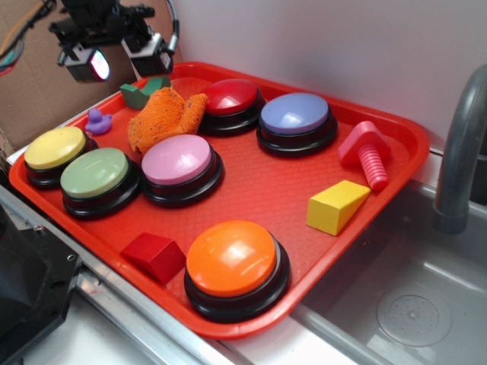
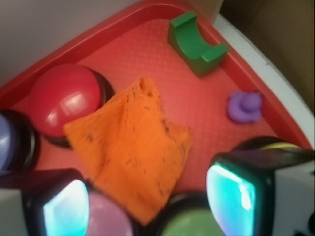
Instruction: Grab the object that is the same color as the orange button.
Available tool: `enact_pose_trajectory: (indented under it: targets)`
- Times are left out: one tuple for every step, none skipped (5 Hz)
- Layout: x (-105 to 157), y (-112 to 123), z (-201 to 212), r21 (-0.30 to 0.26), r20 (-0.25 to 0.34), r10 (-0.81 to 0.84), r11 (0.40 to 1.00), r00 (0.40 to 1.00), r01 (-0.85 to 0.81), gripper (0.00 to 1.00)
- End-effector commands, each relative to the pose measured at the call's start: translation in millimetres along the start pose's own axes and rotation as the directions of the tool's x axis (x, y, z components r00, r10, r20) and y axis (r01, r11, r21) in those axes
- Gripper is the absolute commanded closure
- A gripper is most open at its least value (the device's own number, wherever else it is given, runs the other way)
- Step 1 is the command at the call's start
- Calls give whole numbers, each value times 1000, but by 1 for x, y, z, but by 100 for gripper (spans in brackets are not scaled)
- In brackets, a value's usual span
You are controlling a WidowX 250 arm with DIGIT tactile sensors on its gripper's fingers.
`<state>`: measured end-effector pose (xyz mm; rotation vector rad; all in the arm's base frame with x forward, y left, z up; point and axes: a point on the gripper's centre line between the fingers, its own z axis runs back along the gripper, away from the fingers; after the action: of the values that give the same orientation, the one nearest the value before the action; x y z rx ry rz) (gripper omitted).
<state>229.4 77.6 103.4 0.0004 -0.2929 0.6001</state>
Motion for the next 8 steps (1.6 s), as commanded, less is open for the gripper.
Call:
enact_pose_trajectory:
  targets:
    - [14,13,-35,-46,6,-10,999,1000,10,0]
    - [9,13,-52,-62,-13,-36,997,999,35,0]
    - [5,14,-65,-78,-35,-67,995,997,64,0]
    - [3,12,-74,-85,-45,-82,993,996,78,0]
    - [2,12,-81,-82,-56,-84,993,995,80,25]
    - [0,11,-89,-55,-65,-68,996,996,64,100]
    - [1,9,-83,-60,-65,-68,996,996,64,100]
    - [6,5,-70,-73,-54,-68,995,996,64,100]
